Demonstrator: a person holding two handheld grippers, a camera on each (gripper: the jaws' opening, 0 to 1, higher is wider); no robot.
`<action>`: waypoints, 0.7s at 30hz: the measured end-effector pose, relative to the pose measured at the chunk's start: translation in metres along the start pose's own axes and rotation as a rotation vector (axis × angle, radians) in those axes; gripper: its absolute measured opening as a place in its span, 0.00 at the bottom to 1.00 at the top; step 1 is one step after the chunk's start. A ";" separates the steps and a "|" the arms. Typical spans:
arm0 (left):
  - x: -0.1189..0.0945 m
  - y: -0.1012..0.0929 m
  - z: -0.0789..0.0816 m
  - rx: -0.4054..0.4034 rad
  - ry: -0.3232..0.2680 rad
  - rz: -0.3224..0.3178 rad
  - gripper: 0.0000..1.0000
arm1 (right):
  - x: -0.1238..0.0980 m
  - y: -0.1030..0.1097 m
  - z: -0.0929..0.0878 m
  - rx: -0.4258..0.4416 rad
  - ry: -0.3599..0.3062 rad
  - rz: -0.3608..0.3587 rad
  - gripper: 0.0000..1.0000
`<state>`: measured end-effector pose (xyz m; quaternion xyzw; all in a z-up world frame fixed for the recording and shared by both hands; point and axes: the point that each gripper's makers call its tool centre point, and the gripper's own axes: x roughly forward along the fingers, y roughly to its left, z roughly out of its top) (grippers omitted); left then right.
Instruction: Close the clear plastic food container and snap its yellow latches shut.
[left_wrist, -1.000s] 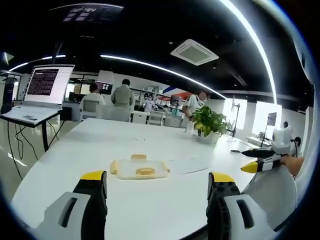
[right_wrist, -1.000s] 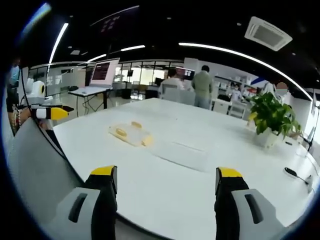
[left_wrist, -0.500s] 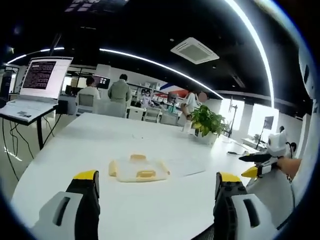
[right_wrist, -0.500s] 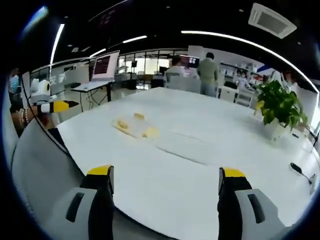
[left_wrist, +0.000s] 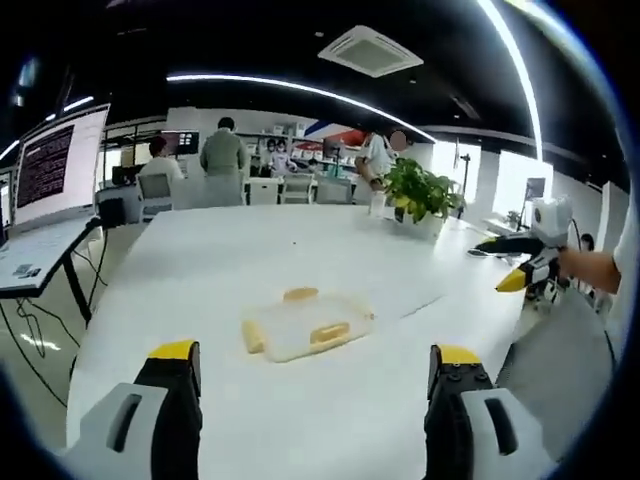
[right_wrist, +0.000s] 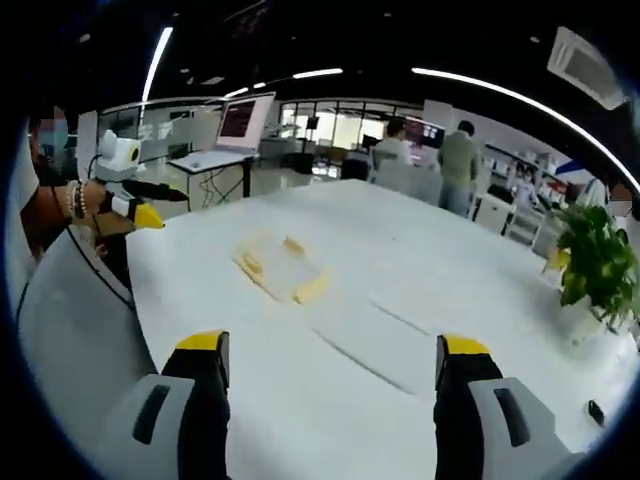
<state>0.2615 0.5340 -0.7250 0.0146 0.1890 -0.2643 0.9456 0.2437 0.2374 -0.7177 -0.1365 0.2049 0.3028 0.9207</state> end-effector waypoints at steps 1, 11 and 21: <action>0.002 0.003 -0.002 0.012 0.027 0.001 0.91 | 0.005 0.001 0.002 0.007 0.000 0.019 0.84; 0.032 0.026 0.009 0.253 0.117 -0.053 0.88 | 0.054 0.009 0.029 -0.053 -0.006 0.131 0.83; 0.057 0.036 0.004 0.465 0.266 -0.187 0.88 | 0.086 0.027 0.036 -0.286 0.088 0.305 0.77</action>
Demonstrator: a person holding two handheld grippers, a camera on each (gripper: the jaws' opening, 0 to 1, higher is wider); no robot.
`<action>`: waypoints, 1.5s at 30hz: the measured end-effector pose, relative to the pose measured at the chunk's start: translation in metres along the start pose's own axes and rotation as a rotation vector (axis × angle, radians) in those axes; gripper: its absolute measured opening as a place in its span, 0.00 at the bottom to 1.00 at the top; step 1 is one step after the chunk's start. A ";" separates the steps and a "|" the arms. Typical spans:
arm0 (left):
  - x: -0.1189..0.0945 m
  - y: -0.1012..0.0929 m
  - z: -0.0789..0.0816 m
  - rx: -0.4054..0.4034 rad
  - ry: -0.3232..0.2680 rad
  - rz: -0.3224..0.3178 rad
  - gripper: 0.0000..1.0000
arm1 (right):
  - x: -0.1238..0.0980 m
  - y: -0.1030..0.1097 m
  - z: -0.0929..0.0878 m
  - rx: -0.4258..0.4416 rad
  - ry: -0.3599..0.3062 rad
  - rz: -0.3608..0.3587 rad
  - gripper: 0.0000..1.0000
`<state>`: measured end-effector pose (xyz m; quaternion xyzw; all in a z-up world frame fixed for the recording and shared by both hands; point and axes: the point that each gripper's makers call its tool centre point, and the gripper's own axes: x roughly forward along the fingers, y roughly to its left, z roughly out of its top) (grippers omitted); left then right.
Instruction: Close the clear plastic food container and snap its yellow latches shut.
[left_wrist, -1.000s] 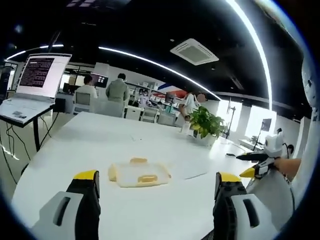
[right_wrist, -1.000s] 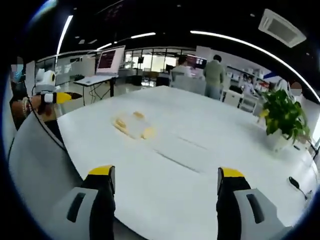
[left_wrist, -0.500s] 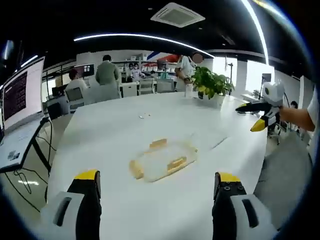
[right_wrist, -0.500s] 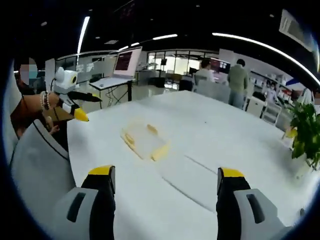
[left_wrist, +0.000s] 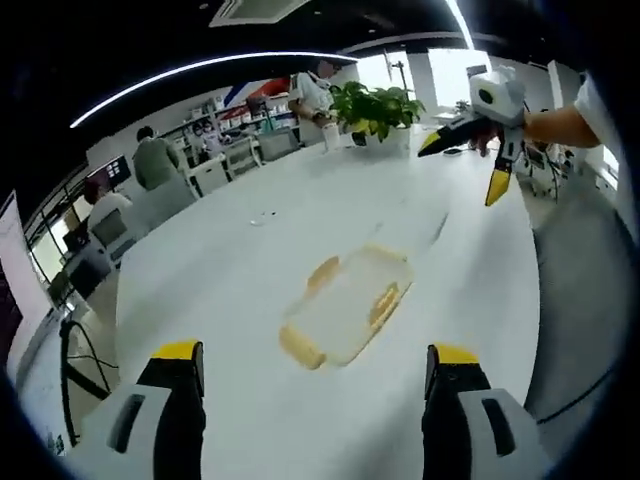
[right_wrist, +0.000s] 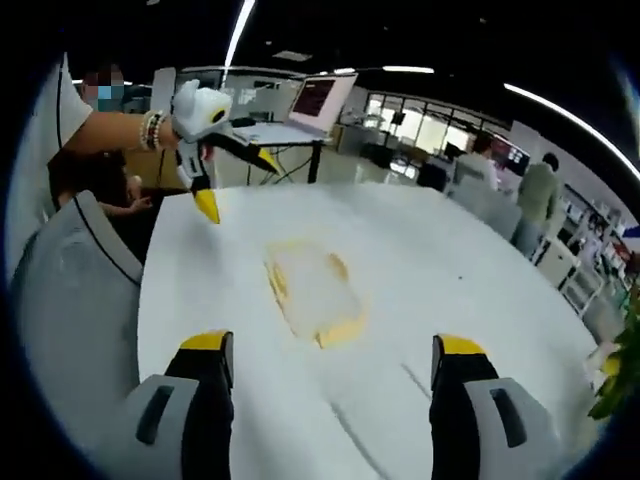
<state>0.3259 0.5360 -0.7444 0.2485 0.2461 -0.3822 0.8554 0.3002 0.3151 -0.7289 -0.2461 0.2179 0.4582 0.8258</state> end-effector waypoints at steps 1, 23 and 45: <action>0.004 0.002 -0.001 0.025 0.020 -0.022 0.88 | 0.005 0.000 0.004 -0.032 -0.002 0.023 0.76; 0.080 0.023 -0.025 0.403 0.309 -0.292 0.80 | 0.090 -0.010 -0.025 -0.355 0.246 0.238 0.69; 0.107 0.012 -0.057 0.412 0.454 -0.518 0.72 | 0.132 -0.016 -0.053 -0.306 0.341 0.350 0.62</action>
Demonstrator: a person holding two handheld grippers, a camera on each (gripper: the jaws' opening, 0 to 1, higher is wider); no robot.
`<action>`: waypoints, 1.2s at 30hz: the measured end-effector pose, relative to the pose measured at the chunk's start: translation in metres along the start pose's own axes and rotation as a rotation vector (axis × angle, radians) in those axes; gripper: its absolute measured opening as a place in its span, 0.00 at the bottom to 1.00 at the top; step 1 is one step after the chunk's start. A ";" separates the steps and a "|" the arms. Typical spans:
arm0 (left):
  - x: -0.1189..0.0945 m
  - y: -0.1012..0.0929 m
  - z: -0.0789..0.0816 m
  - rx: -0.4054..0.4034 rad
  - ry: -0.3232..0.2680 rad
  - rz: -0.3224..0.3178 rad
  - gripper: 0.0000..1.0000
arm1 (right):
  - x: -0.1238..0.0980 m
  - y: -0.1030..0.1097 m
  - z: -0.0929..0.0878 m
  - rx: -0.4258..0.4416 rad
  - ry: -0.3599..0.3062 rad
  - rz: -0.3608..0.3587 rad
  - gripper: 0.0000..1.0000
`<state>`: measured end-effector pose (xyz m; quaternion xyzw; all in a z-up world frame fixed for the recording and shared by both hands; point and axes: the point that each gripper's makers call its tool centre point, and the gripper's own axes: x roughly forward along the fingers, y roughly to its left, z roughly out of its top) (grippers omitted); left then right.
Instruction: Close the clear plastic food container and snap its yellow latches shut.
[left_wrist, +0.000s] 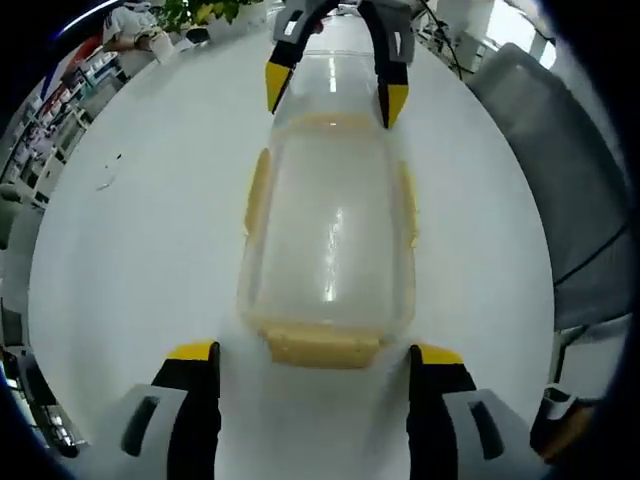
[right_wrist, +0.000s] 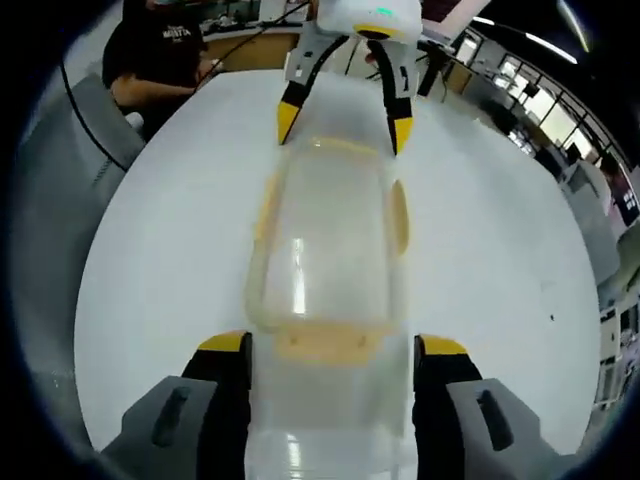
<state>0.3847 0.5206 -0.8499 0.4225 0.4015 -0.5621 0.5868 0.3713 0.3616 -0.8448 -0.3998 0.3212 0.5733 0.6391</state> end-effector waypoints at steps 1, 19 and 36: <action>0.000 -0.001 0.000 -0.001 0.000 -0.007 0.71 | 0.000 0.000 0.001 0.010 -0.005 0.009 0.62; 0.003 0.003 0.003 -0.021 0.017 -0.011 0.68 | 0.008 0.006 0.002 0.061 0.021 0.126 0.59; 0.000 -0.002 0.007 0.013 0.020 -0.028 0.42 | 0.007 0.006 0.000 0.052 0.055 0.131 0.59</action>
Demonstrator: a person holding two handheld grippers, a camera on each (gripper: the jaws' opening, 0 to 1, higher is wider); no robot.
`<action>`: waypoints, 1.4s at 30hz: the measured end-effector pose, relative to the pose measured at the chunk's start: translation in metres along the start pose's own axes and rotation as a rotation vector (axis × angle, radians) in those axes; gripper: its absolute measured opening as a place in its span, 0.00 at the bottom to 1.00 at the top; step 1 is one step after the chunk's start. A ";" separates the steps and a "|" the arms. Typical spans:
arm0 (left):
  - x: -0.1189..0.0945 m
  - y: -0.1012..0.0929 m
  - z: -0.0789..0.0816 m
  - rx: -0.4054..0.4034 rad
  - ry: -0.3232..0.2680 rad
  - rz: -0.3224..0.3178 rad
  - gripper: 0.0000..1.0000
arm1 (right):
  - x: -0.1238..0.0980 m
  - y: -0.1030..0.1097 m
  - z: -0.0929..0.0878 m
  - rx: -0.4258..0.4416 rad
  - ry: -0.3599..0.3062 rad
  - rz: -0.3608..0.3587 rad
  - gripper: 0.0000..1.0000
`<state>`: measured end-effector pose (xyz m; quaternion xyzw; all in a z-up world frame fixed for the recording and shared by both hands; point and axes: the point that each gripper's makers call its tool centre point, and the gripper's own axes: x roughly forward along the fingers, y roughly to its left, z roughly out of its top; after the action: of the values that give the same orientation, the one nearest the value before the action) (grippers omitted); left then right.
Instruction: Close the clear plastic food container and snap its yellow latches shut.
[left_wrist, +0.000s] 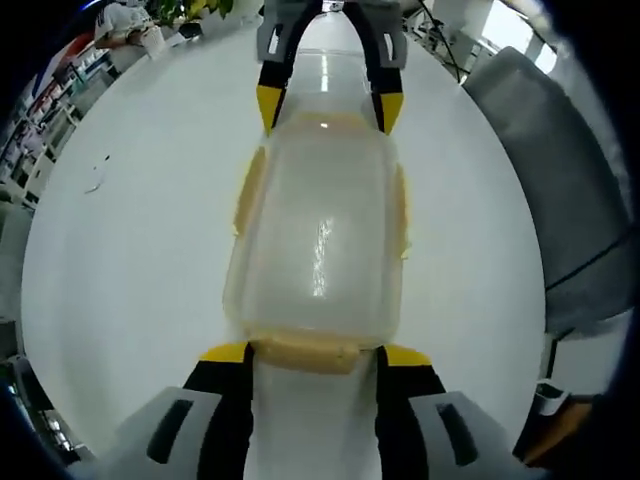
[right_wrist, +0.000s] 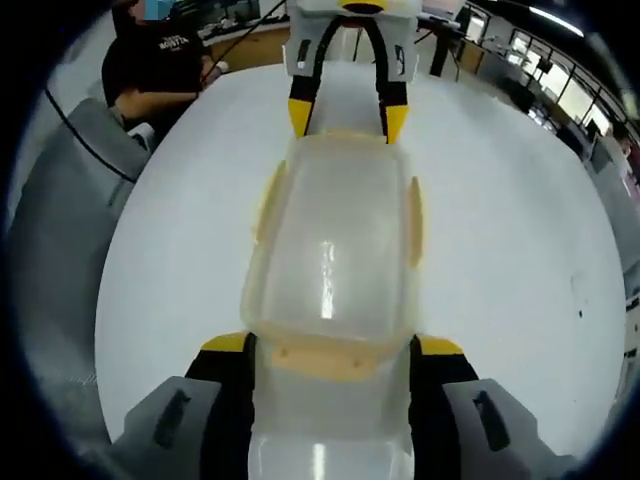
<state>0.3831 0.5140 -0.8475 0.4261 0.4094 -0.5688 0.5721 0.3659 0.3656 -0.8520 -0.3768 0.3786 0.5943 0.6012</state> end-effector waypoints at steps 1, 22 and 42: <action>0.000 0.000 0.000 0.000 0.001 0.000 0.42 | 0.000 0.000 0.000 0.000 0.002 0.000 0.59; 0.000 -0.002 0.000 -0.011 0.037 -0.001 0.33 | -0.005 0.001 -0.009 0.039 0.067 -0.022 0.38; 0.004 0.000 0.002 0.030 0.160 -0.011 0.34 | -0.005 -0.001 -0.010 0.047 0.061 -0.015 0.36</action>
<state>0.3828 0.5105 -0.8506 0.4765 0.4476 -0.5419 0.5282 0.3668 0.3546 -0.8513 -0.3832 0.4080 0.5689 0.6025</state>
